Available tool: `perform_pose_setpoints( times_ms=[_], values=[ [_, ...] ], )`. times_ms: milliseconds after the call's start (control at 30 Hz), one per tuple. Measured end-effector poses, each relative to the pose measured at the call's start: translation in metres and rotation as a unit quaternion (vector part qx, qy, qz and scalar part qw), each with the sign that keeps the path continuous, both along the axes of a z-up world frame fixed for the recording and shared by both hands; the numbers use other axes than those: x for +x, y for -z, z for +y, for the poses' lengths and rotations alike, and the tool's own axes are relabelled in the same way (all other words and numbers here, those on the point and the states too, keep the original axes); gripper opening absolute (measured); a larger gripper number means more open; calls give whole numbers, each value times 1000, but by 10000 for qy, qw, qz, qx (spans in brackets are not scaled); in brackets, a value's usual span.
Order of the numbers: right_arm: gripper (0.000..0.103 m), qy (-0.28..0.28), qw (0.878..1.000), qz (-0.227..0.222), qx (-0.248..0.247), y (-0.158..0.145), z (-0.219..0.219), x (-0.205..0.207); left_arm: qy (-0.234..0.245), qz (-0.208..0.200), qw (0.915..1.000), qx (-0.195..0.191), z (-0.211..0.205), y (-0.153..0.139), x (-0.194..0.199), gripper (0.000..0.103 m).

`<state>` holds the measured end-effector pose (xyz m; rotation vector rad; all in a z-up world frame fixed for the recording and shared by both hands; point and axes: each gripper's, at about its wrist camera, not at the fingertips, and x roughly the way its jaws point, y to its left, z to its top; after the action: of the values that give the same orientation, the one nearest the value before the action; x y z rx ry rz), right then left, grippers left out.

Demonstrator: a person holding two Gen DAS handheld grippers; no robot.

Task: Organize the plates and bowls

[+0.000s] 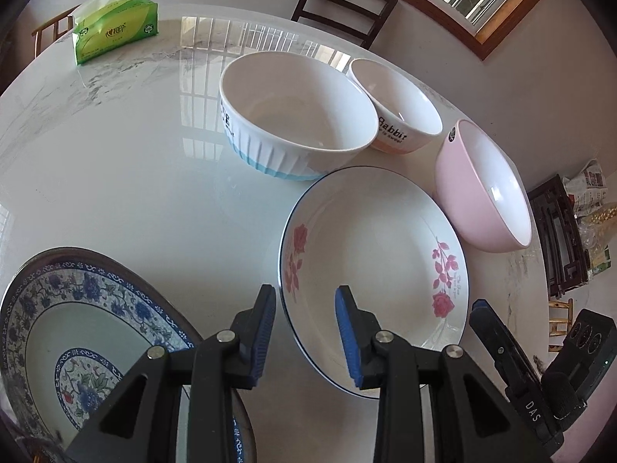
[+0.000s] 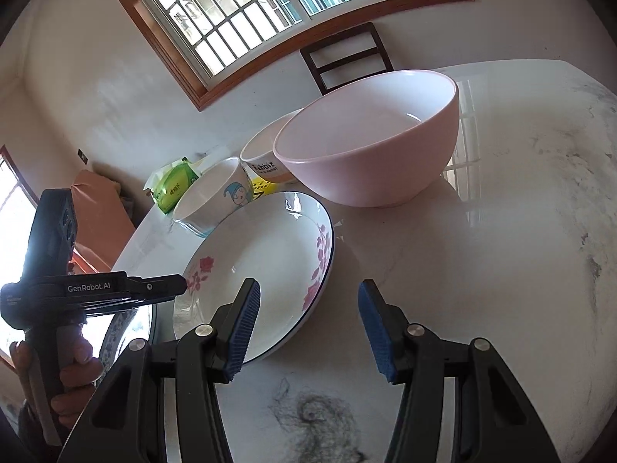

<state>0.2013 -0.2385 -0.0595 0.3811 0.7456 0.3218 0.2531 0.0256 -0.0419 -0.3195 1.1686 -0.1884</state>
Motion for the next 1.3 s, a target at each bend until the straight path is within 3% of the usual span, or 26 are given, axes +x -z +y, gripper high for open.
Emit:
perform_pose_setpoints(
  times_ms=[200, 433, 567, 667, 800, 1100, 1300],
  values=[
    [50, 37, 9997, 246, -44, 5, 0, 14, -12, 18, 9998, 172, -4, 7, 4, 33],
    [39, -81, 9984, 535, -191, 11, 7, 28, -6, 40, 9998, 170, -13, 17, 4, 33],
    [30, -190, 9971, 720, -170, 15, 10, 38, 21, -5, 9991, 430, -22, 16, 3, 32],
    [22, -319, 9961, 776, -267, 16, 16, 43, 46, -138, 9966, 806, -28, 14, 1, 26],
    [17, -337, 9957, 784, -369, 16, 15, 44, -72, -189, 9961, 860, -27, 13, -7, 25],
    [16, -415, 9940, 638, -789, 14, 23, 27, -204, -262, 9954, 904, -35, 9, -35, 24],
    [16, -355, 9943, 668, -751, 14, 19, 13, -134, -386, 9943, 987, -44, 2, -58, 24]
  ],
)
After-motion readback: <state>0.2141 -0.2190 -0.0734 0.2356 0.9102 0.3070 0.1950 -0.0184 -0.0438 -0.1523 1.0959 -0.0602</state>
